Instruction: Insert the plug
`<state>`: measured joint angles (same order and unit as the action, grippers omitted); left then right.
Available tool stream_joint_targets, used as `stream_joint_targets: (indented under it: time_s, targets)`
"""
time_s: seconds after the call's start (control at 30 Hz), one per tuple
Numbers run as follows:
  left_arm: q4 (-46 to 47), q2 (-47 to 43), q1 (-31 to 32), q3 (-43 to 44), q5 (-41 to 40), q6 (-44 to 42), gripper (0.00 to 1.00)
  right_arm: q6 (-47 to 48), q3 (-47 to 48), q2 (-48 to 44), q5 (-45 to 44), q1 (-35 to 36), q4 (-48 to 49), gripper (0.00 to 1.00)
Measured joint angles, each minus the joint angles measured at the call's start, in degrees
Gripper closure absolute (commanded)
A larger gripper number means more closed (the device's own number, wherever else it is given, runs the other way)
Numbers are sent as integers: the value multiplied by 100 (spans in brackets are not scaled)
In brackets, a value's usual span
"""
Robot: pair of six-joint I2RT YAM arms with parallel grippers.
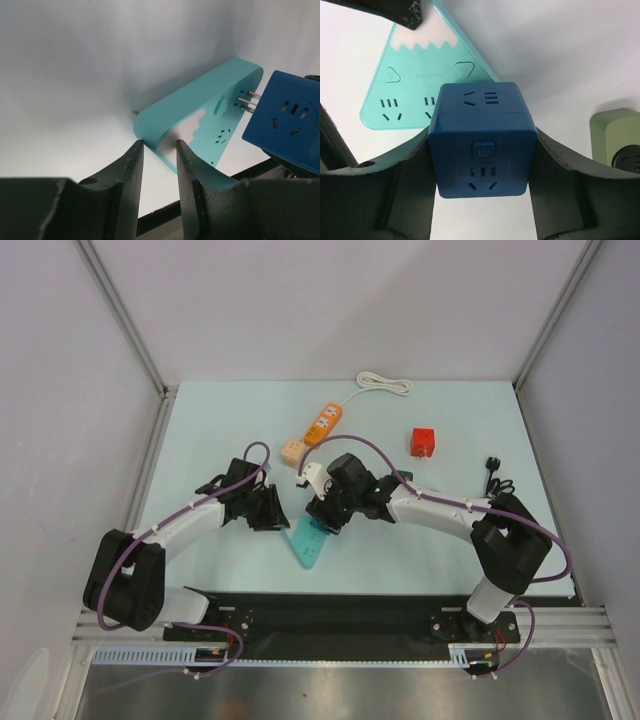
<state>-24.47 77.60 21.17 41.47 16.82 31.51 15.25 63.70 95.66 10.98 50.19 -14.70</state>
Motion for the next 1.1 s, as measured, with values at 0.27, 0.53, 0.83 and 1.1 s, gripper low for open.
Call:
stream_joint_targets:
  time_s: [0.27,0.53,0.83,1.1]
  targets:
    - [0,-2,2,0,7,0,64,2,-22,-7,-9,15,-116,100]
    - [0,-2,2,0,9,0,64,15,44,59,-46,55,-155,100]
    - [-2,-2,-9,0,20,2,65,4,212,271,-627,420,-15,100]
    - [0,-2,-24,0,26,2,65,-219,-208,221,-765,483,802,100]
